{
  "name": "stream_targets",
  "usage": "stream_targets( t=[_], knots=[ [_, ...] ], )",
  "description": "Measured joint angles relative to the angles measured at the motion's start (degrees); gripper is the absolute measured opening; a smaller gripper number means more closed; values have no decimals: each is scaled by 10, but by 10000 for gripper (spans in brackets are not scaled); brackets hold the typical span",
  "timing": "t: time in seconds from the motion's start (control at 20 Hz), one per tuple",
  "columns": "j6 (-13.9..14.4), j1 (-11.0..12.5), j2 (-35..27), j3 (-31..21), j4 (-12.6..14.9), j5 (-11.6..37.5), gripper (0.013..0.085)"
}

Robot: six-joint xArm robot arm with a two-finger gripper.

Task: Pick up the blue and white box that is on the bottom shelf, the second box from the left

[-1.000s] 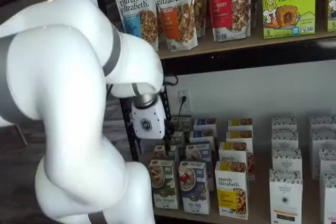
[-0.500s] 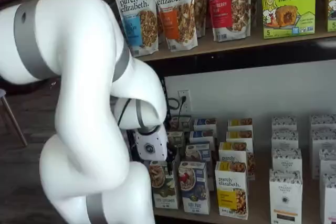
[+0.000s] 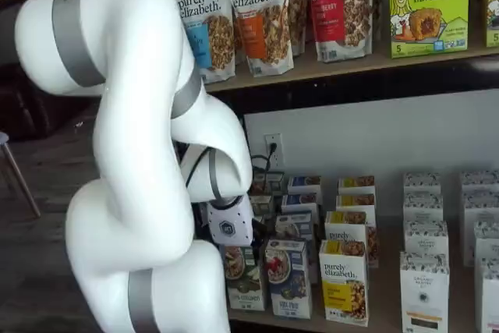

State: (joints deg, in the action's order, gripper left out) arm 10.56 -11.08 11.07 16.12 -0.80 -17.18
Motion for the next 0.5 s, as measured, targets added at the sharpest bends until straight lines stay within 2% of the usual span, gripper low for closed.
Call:
stream_targets(
  t=[0.35,0.45,0.5],
  knots=[
    [20,7,-76,33,29,53,850],
    [13,12,-94,42,26,62,850],
    [1,12,-100,45,15,62,850]
  ],
)
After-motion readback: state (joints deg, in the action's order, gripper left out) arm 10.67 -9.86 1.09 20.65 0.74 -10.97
